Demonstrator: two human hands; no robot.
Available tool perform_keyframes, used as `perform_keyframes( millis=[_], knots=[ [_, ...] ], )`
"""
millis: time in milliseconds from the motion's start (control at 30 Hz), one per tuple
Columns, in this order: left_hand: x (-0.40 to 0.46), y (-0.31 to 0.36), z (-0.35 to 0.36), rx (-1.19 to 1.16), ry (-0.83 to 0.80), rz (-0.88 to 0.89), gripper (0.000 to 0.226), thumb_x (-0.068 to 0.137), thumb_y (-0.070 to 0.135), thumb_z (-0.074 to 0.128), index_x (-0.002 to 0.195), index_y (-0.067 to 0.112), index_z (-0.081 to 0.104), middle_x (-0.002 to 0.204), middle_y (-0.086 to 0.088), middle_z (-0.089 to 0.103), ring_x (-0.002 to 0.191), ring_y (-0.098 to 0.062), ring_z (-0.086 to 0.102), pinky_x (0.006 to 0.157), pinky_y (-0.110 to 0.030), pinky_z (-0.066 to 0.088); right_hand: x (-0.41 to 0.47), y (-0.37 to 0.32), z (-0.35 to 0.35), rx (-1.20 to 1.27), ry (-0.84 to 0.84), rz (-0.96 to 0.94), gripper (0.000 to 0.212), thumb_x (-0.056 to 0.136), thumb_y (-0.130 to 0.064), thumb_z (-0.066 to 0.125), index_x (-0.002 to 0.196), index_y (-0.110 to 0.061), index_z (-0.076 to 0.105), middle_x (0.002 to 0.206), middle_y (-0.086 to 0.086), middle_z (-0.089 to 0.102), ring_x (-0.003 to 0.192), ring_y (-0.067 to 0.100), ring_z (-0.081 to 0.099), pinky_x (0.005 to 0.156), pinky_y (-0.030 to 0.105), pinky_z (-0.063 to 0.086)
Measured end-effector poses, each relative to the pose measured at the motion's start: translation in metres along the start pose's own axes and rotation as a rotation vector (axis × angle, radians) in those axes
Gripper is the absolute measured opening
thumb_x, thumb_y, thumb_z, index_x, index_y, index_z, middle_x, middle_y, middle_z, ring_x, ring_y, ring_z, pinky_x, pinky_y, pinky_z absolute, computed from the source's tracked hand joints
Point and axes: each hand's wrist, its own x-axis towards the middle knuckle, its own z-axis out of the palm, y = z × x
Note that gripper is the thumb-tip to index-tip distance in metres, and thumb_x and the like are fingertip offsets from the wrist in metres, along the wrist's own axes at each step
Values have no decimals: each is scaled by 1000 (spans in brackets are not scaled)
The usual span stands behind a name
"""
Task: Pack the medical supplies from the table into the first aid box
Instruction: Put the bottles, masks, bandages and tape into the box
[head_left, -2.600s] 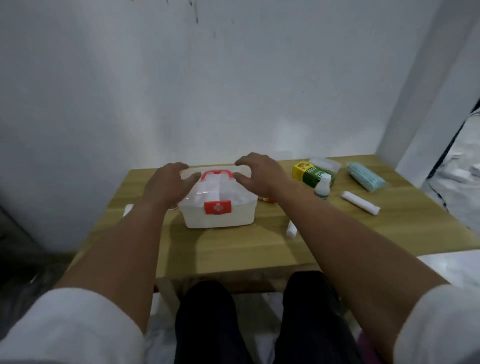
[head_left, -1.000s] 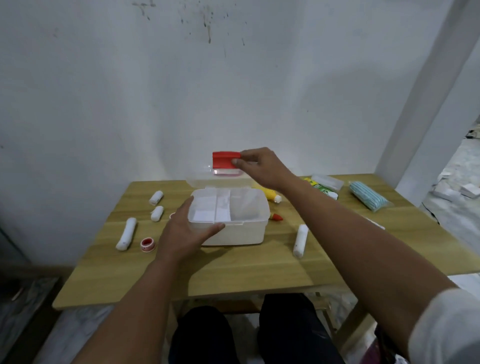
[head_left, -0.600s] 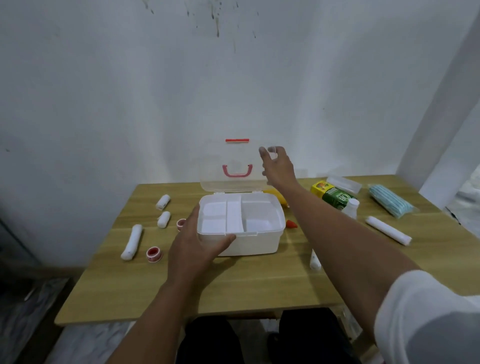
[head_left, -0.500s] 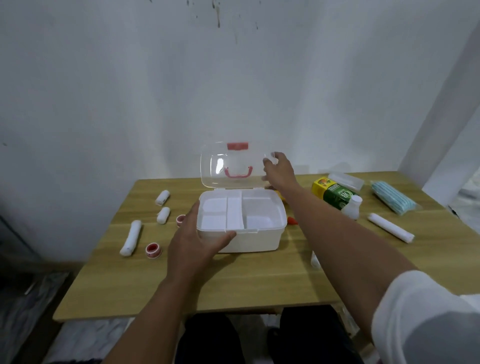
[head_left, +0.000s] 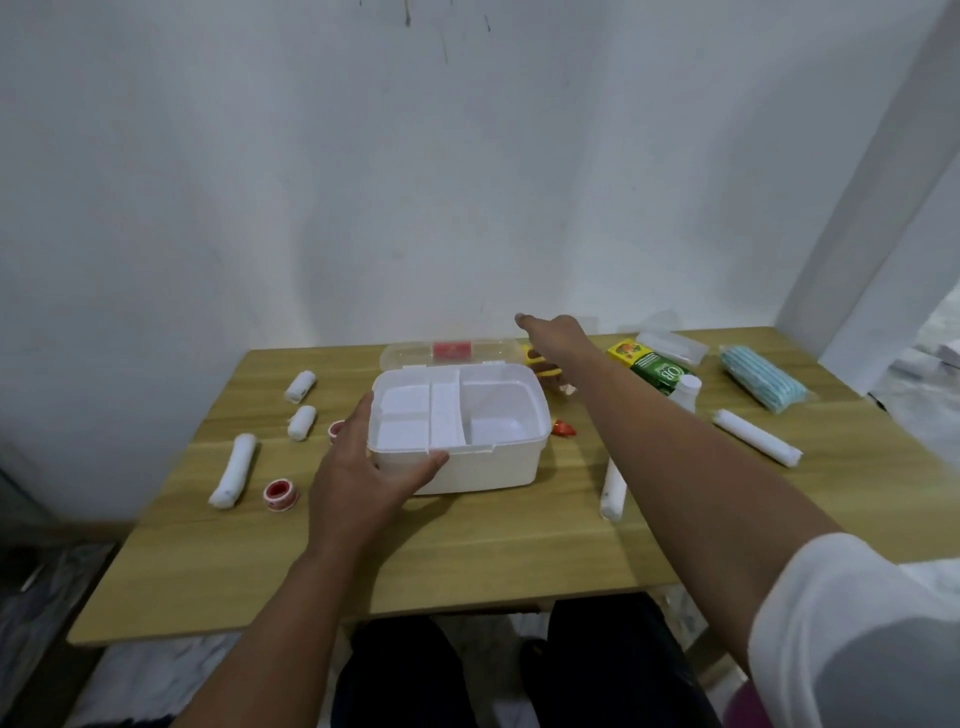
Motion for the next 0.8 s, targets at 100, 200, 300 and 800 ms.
perform_keyframes(
  millis=[100,200,300,800],
  knots=[
    [7,3,-4,-15,-49,15,109,65,79,79,157,46,32,141,29,43,131,-2,43,96,-33,50,1,-7,-28,-101,92,-72,54,91,-49,65,115,-1,64,107,12,72,86,29,72,66,36,60],
    [18,2,-4,-21,-82,-8,108,61,81,78,154,44,38,149,22,51,135,-12,49,101,-44,53,4,-9,-67,-322,190,-181,40,89,-36,68,95,4,70,85,13,69,79,31,70,69,38,59],
    [22,-1,0,-15,-88,-16,109,65,74,84,157,42,37,152,12,54,138,-18,50,103,-46,51,16,1,-106,-546,229,-163,37,85,-30,73,104,2,74,96,15,76,84,30,71,77,40,60],
    [20,-2,4,-25,-80,-25,113,64,71,84,160,36,37,156,8,52,141,-20,48,104,-45,50,31,63,-166,-1029,91,107,48,69,-29,86,106,-6,67,85,6,64,72,19,61,52,27,43]
  ],
)
